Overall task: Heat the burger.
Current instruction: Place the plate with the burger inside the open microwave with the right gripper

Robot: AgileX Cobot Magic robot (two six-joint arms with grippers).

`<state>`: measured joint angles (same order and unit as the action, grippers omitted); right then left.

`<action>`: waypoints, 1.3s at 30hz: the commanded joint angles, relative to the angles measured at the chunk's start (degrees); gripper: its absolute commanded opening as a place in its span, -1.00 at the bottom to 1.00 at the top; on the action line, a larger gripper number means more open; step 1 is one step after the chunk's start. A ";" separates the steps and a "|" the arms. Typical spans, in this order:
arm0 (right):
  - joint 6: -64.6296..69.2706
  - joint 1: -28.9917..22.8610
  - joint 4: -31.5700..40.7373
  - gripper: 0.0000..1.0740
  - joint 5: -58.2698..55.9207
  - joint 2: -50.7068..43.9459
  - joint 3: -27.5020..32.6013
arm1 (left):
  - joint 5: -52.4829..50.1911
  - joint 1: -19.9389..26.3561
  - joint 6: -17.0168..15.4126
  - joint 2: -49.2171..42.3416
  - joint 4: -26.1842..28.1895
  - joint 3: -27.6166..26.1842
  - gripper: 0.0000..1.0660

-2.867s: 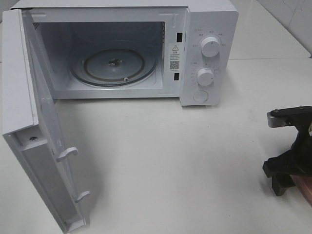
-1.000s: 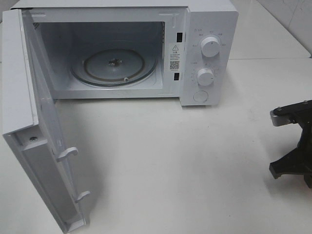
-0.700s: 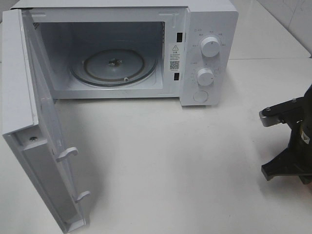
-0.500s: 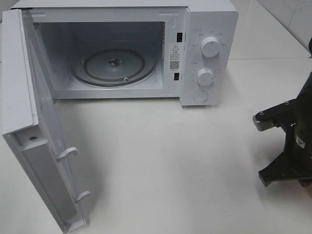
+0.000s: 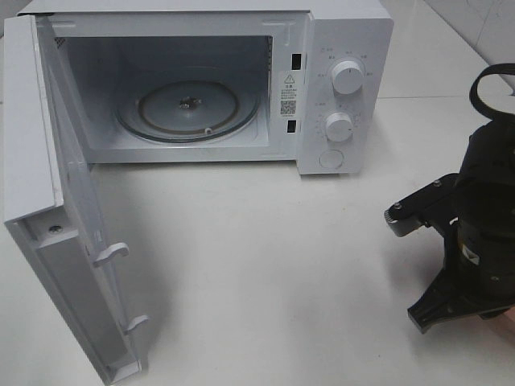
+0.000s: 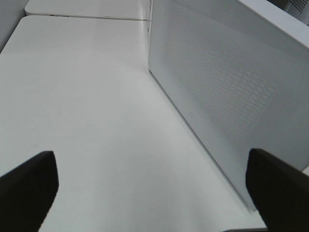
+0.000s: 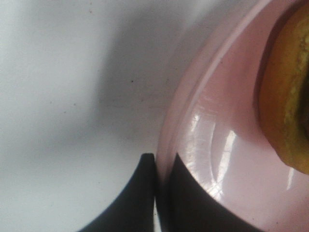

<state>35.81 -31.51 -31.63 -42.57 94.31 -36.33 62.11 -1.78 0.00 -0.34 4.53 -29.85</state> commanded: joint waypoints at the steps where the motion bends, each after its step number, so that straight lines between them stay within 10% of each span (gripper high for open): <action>1: 0.00 -1.38 -2.58 -1.00 -2.52 -1.60 0.00 | -0.80 0.17 0.00 -0.86 0.17 0.17 0.83; 39: -4.53 -27.73 -3.27 -1.00 -12.78 -11.00 -0.06 | -0.80 0.17 0.00 -0.86 0.17 0.17 0.83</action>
<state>32.83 -57.93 -32.20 -53.46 83.82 -36.27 62.11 -1.78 0.00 -0.34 4.53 -29.85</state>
